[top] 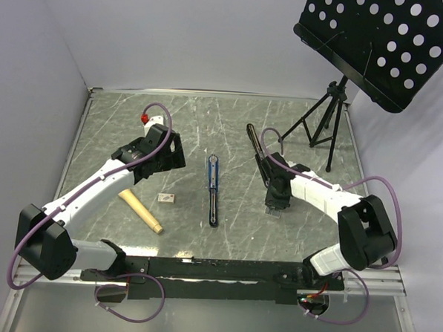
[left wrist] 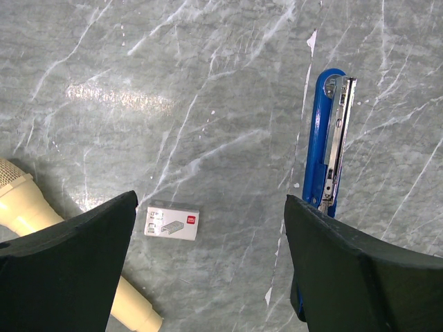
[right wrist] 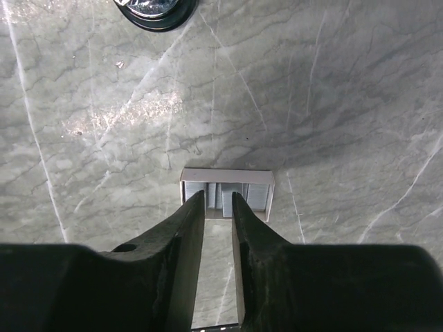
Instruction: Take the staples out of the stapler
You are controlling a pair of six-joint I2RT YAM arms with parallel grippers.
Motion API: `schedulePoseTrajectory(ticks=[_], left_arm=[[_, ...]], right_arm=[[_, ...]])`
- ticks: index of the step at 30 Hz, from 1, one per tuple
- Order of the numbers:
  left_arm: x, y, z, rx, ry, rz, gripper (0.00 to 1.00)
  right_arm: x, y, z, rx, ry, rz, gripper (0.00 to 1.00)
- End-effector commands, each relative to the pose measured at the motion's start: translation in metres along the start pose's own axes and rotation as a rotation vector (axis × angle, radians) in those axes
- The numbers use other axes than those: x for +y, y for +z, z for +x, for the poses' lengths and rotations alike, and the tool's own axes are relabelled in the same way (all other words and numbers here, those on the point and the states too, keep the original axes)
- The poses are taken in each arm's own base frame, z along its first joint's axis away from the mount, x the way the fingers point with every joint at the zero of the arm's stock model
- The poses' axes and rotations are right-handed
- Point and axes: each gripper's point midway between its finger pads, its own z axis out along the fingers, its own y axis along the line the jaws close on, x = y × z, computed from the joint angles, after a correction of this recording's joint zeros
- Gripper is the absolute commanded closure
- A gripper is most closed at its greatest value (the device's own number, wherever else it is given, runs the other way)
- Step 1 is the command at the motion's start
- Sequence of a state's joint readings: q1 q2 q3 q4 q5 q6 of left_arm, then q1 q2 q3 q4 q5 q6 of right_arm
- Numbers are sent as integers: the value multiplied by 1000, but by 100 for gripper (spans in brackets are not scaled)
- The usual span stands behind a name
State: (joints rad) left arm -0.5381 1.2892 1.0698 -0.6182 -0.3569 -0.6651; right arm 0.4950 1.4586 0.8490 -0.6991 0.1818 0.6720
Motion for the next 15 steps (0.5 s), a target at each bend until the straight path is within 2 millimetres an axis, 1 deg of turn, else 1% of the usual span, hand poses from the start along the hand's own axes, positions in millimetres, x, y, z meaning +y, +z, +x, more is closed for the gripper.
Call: schedulePoseTrajectory(ticks=[1, 4, 8, 10, 13, 15], left_arm=[[0, -2, -3, -12, 12, 3, 8], [0, -3, -4, -15, 12, 1, 8], [0, -4, -5, -21, 12, 5, 8], [0, -4, -5, -23, 12, 6, 8], [2, -3, -5, -23, 10, -4, 8], [2, -2, -4, -22, 2, -10, 9]], right_arm=[[3, -14, -9, -46, 12, -26, 68], [2, -22, -10, -56, 13, -33, 66], [-2, -30, -15, -72, 4, -34, 59], [3, -33, -16, -67, -20, -66, 57], [12, -39, -18, -71, -84, -125, 51], [18, -44, -22, -101, -118, -173, 44]])
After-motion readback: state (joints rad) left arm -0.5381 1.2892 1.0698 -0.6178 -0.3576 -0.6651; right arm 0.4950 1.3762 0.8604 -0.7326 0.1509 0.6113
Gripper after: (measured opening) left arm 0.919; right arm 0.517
